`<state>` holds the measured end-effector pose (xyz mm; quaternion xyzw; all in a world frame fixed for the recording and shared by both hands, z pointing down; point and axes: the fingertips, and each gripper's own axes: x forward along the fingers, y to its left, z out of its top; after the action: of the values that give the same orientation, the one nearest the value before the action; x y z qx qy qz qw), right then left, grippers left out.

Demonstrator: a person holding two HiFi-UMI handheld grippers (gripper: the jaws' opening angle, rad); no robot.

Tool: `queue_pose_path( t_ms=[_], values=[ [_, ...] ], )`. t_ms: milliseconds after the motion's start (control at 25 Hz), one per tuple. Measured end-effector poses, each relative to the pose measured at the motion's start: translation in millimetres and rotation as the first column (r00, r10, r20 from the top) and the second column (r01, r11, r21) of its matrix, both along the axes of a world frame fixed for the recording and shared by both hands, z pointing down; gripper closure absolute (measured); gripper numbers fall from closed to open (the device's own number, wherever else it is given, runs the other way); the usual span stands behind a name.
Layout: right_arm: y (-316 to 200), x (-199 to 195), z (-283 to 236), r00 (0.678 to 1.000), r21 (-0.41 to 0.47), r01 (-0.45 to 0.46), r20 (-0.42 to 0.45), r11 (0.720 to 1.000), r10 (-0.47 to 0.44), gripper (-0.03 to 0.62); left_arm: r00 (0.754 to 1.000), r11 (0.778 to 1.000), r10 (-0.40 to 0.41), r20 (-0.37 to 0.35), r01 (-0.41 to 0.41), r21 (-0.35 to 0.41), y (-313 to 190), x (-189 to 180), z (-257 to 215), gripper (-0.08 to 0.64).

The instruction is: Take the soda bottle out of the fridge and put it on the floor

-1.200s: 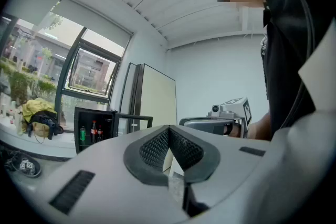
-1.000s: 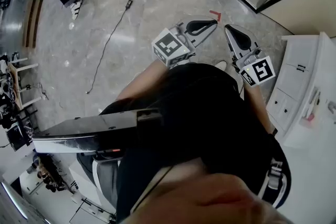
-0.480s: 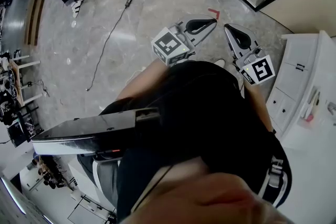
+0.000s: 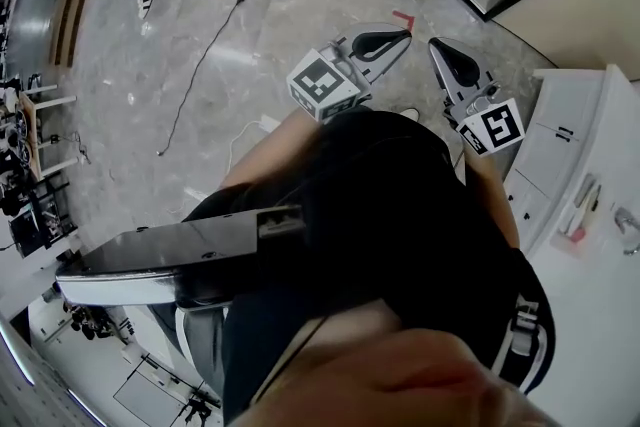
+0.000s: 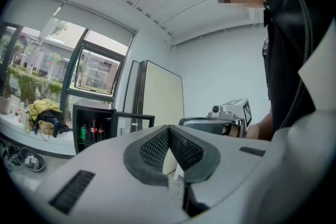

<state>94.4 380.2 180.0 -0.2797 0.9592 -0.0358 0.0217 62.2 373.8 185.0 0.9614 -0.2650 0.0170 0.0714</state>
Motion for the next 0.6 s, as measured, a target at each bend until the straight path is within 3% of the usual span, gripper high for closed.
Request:
queue_pose_path(
  t_ms=[240, 600],
  values=[
    [-10.7, 14.7, 2.7, 1.0, -0.004, 0.011, 0.011, 1.0, -0.011, 0.578, 0.998, 0.998, -0.055, -0.028, 0.054, -0.027, -7.7, 8.5, -2.8, 0.555],
    [-43.6, -6.3, 10.9, 1.0, -0.033, -0.011, 0.014, 0.999, 0.011, 0.578, 0.999, 0.998, -0.027, -0.023, 0.025, -0.061, -38.1, -7.3, 7.5, 0.555]
  ],
)
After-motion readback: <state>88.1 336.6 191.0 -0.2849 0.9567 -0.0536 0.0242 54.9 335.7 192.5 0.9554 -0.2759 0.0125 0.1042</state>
